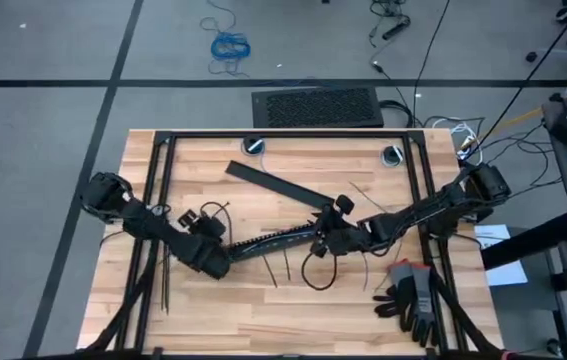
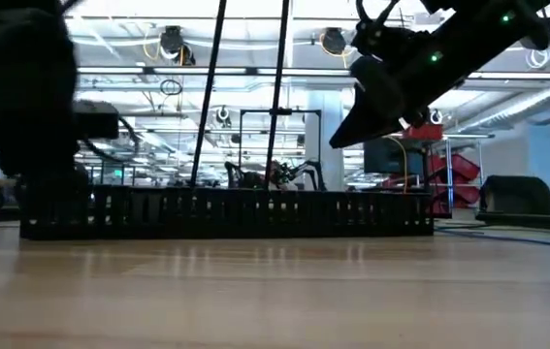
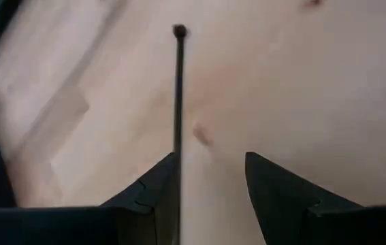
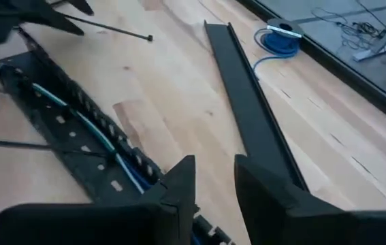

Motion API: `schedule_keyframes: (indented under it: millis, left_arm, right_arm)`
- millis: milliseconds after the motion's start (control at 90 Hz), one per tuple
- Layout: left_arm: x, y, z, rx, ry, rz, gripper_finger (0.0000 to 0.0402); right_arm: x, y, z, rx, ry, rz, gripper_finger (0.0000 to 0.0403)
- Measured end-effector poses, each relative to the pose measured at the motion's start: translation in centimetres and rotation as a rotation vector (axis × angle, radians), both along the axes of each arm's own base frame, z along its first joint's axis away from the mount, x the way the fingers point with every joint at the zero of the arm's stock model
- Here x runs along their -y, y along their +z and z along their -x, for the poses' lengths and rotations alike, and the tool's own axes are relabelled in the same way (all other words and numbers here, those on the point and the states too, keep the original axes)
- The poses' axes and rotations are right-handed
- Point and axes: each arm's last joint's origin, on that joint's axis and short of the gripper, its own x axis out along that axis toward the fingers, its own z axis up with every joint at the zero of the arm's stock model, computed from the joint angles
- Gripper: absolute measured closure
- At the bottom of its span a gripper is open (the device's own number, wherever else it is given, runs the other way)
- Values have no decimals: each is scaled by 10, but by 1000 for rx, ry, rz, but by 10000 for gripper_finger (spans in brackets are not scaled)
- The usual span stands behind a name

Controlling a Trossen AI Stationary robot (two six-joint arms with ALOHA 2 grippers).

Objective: Ziptie cables
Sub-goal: Put the zip tied cable wire into the black cable duct

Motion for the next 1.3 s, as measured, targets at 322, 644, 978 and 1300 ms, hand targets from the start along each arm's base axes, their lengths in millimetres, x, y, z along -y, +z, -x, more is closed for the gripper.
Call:
schedule_keyframes:
  millis: [322,644,978,1300]
  left_arm:
    - [-34,-6,35,-119,131,32,237]
    - [-35,22,45,82,142,58,237]
    - [-10,66,1,556,-275,115,237]
    - [4,56,-18,575,-399,155,237]
  right_arm:
    - [-13,0,4,6,39,-10,310]
    - [-12,1,2,25,29,-14,310]
    - [25,-28,-26,0,26,-59,350]
    - [0,-48,-26,-2,50,-152,389]
